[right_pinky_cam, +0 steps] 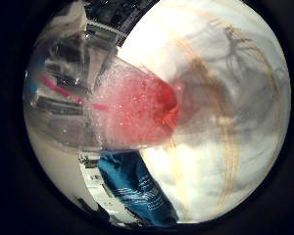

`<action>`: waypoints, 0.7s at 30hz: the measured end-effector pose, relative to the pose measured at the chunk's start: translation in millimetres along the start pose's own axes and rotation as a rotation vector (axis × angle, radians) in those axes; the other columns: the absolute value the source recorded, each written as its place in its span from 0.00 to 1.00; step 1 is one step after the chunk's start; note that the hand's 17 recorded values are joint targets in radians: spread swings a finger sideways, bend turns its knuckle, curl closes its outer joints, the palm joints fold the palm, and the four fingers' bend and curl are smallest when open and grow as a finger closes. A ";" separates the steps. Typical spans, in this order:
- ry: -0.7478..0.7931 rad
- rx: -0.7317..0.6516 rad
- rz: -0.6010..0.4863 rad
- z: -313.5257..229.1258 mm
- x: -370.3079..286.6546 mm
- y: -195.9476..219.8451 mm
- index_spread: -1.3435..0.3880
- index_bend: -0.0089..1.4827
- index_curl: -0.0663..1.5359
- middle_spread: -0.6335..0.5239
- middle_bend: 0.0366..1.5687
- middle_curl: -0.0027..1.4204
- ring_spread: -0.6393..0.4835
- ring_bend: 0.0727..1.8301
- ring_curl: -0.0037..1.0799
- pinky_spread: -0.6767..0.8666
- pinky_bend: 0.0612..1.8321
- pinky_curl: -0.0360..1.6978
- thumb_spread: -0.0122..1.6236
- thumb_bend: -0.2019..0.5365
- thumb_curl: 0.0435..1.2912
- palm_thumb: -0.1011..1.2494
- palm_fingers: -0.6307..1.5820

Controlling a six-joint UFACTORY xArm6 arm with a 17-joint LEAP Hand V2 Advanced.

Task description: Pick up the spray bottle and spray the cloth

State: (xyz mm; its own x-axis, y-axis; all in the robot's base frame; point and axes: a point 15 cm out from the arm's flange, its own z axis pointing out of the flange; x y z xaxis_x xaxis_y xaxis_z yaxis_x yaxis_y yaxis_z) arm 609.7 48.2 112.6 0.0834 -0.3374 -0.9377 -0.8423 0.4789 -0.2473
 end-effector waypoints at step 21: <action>0.091 -0.239 -0.214 -8.5 -129.2 17.5 0.68 0.82 0.47 0.50 0.87 0.42 0.43 0.80 0.57 0.35 0.52 0.84 0.63 0.26 0.51 0.89 0.82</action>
State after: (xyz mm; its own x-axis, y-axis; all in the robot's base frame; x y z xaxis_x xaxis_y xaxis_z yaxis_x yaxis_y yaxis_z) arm 579.7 93.3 231.5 0.2334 -0.4857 -0.8424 -0.9126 0.1896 -0.3622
